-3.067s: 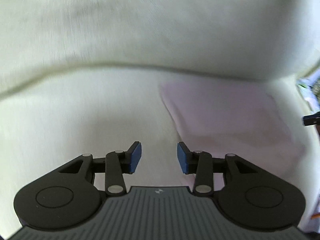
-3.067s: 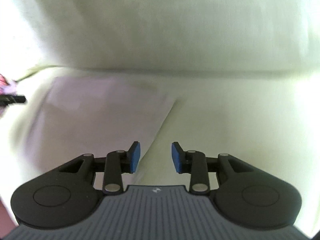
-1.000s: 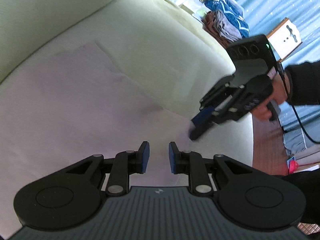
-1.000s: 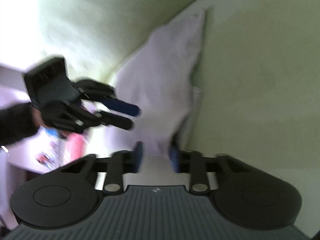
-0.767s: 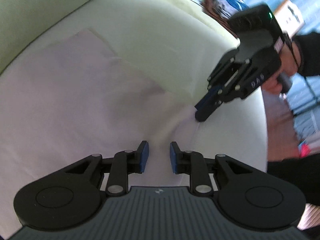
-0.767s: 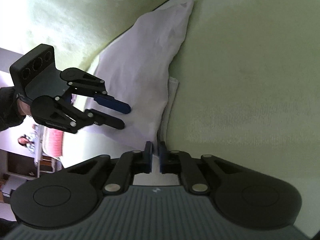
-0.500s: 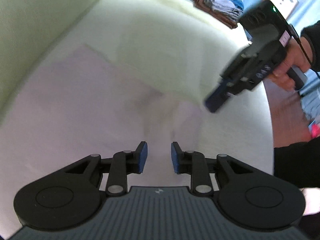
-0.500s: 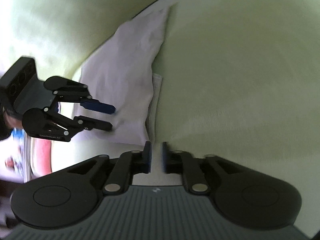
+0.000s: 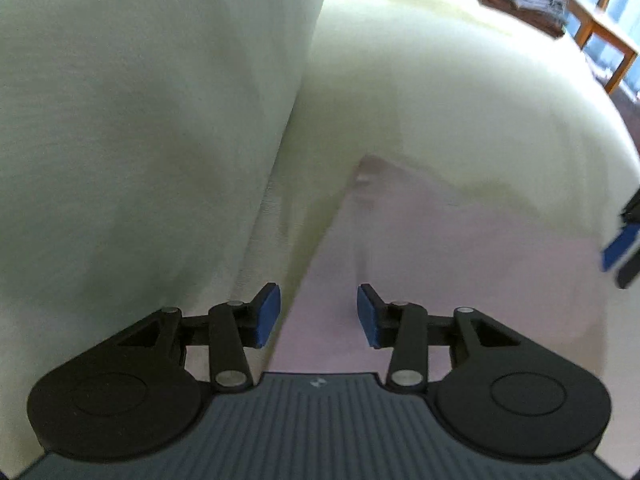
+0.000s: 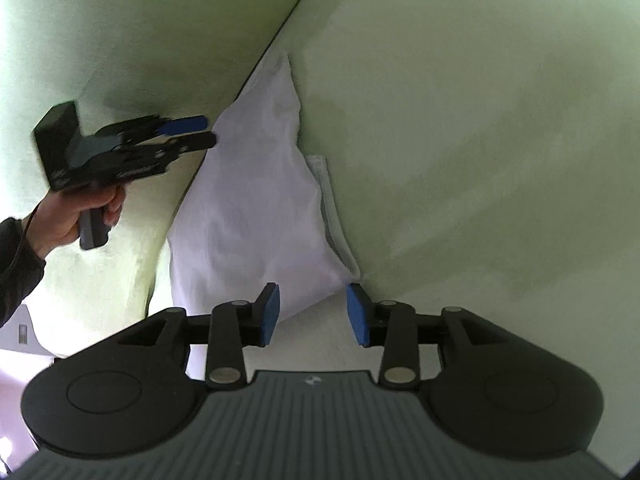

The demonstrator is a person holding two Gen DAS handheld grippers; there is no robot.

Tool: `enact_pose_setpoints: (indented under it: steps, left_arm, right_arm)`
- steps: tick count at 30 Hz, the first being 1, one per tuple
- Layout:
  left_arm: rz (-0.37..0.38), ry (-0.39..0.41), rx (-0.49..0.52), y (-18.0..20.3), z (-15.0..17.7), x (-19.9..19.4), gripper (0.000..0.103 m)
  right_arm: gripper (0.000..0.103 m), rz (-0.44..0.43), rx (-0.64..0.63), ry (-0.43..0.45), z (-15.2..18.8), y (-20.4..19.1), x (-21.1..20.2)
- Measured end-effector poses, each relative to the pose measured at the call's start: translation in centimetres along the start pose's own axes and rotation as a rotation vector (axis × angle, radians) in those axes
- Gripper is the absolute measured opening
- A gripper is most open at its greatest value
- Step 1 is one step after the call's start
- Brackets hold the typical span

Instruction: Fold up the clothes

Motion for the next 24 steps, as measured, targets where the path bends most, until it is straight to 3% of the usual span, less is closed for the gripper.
enact_pose_setpoints:
  steps: [3, 4, 5, 8, 14, 18, 21, 24]
  left_arm:
    - [0.018, 0.011, 0.030, 0.6, 0.4, 0.3, 0.039]
    - [0.017, 0.031, 0.062, 1.1, 0.6, -0.1, 0.025]
    - [0.011, 0.046, 0.093, 1.7, 0.9, -0.5, 0.018]
    - [-0.037, 0.077, 0.262, 4.2, 2.1, -1.9, 0.017]
    - [-0.058, 0.060, 0.357, 5.2, 3.1, -2.4, 0.020]
    - [-0.069, 0.051, 0.300, 3.4, 2.2, -2.0, 0.023]
    - [-0.054, 0.024, 0.245, 1.7, 0.9, -1.4, 0.032]
    - [0.005, -0.014, 0.197, 0.0, -0.1, -0.8, 0.040]
  right_arm:
    - [0.034, 0.019, -0.034, -0.012, 0.1, -0.4, 0.1]
    - [0.034, 0.024, -0.042, -0.015, 0.1, -0.5, 0.1]
    - [0.034, 0.027, -0.048, -0.018, 0.2, -0.6, 0.0]
    - [0.035, 0.029, -0.047, -0.027, -0.3, -0.7, -0.3]
    - [0.038, 0.024, -0.039, -0.044, -0.5, 0.2, -0.2]
    - [0.042, 0.017, -0.041, -0.050, -0.8, 0.0, 0.1]
    - [0.043, 0.013, -0.034, -0.044, 0.1, 0.6, -0.9]
    - [0.045, 0.007, 0.003, -0.018, 0.6, 0.9, -1.4]
Point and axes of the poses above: each gripper's, at about its wrist camera, not at the fingertips, and x roughly the way its jaws point, y to its right, z to its underside, the point moved 2 cm from there along x, roughly the way its jaws point, and after that the axes turned 4 degrees about x, right-handed, at the moved point
